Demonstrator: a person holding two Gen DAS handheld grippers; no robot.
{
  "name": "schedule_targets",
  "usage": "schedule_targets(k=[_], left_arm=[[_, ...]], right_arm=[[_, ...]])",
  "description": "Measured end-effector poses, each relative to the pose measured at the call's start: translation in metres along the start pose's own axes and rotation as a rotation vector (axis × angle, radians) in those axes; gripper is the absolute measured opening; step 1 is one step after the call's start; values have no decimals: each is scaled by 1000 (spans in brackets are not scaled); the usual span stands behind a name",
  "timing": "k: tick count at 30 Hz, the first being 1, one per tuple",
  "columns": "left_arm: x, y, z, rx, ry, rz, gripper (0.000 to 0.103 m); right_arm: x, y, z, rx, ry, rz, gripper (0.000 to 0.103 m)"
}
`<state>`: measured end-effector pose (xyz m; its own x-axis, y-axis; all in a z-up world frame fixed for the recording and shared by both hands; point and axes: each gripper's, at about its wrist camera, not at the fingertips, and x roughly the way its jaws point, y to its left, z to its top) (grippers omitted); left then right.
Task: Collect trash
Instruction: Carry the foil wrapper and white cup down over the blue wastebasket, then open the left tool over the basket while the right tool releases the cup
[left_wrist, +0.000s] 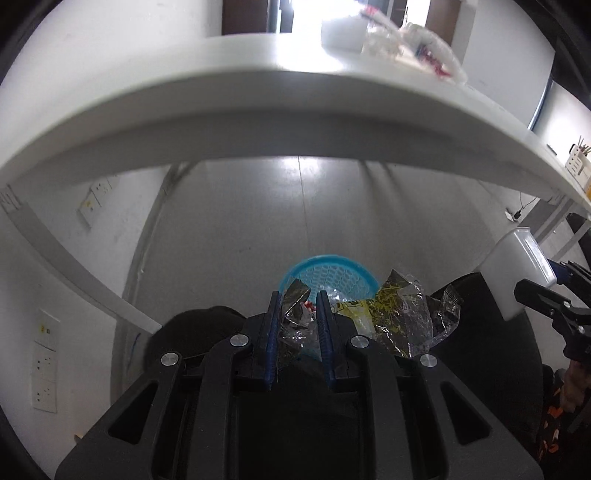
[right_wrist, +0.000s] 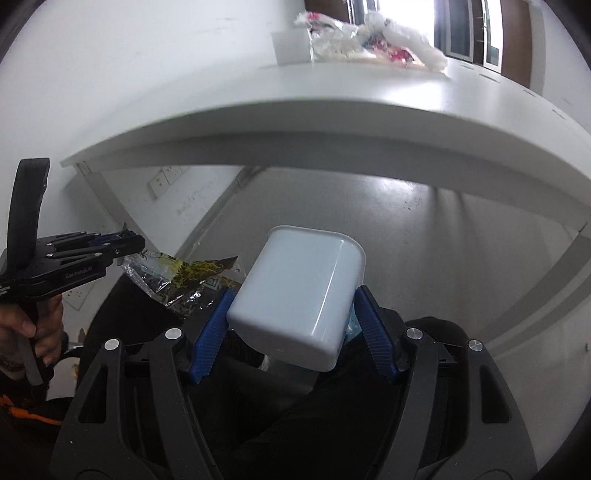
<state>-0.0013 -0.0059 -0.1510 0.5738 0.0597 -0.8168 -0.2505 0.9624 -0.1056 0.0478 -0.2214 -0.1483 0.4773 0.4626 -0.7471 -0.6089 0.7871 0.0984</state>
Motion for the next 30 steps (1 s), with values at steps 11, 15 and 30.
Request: schedule_targets(k=[11,15,30], left_arm=[[86,-8,-1,21,112,81,18],[110,-7,6,3,146,82,18],[212,-13,24,-49,303,151,18]], right_arm=[[75,-26,-12,54,155,-7,63],[105,-38,-12,96,212,4,63],[196,-64,4,159,348,2,63]])
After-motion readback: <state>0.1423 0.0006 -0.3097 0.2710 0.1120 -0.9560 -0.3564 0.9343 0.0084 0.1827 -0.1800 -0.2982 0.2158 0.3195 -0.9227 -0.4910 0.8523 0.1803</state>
